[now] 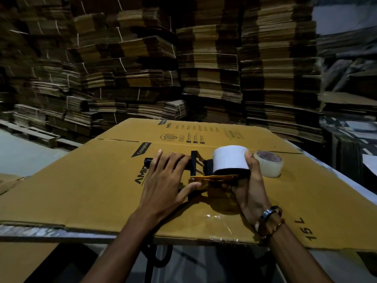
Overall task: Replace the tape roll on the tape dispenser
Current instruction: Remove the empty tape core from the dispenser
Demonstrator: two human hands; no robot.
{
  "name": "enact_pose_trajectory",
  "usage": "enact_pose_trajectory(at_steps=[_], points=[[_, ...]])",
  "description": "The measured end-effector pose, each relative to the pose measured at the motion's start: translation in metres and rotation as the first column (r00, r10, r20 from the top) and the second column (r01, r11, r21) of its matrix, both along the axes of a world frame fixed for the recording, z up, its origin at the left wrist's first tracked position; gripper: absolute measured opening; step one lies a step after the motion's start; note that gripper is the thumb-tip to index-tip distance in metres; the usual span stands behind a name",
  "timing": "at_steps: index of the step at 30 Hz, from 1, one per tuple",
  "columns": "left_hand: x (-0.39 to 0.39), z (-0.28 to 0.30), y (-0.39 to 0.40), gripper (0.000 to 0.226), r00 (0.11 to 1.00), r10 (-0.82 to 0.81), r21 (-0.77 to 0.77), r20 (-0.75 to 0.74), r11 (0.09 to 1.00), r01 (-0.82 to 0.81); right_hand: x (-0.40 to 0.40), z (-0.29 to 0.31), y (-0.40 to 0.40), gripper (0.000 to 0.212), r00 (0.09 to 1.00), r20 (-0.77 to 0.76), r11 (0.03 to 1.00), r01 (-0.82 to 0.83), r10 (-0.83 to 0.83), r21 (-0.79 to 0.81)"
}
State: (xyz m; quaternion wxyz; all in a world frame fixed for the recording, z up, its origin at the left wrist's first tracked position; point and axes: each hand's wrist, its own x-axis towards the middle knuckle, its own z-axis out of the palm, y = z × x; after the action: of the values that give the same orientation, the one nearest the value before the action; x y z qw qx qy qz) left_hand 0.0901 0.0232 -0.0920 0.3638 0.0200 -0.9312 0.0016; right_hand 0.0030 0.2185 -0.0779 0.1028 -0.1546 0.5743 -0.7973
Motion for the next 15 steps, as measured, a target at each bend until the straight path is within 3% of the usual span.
enact_pose_trajectory(at_steps=[5, 9, 15], points=[[-0.0010, -0.0028, -0.0013, 0.068, 0.999, 0.047, -0.027, -0.016, 0.998, -0.048, 0.0077, -0.0010, -0.0025, 0.082, 0.999, -0.016, 0.997, -0.049, 0.050, 0.059], [0.0003, -0.0045, -0.0010, 0.064, 0.997, 0.071, -0.038, -0.020, 0.997, -0.071, 0.0082, 0.0008, 0.0008, 0.063, 0.988, -0.149, 0.994, -0.015, 0.031, 0.110], [0.0044, -0.0024, 0.0034, 0.062, 0.979, 0.202, -0.061, 0.021, 0.978, -0.200, 0.0041, -0.0047, -0.0022, 0.088, 0.928, -0.371, 0.908, 0.186, -0.036, 0.377]])
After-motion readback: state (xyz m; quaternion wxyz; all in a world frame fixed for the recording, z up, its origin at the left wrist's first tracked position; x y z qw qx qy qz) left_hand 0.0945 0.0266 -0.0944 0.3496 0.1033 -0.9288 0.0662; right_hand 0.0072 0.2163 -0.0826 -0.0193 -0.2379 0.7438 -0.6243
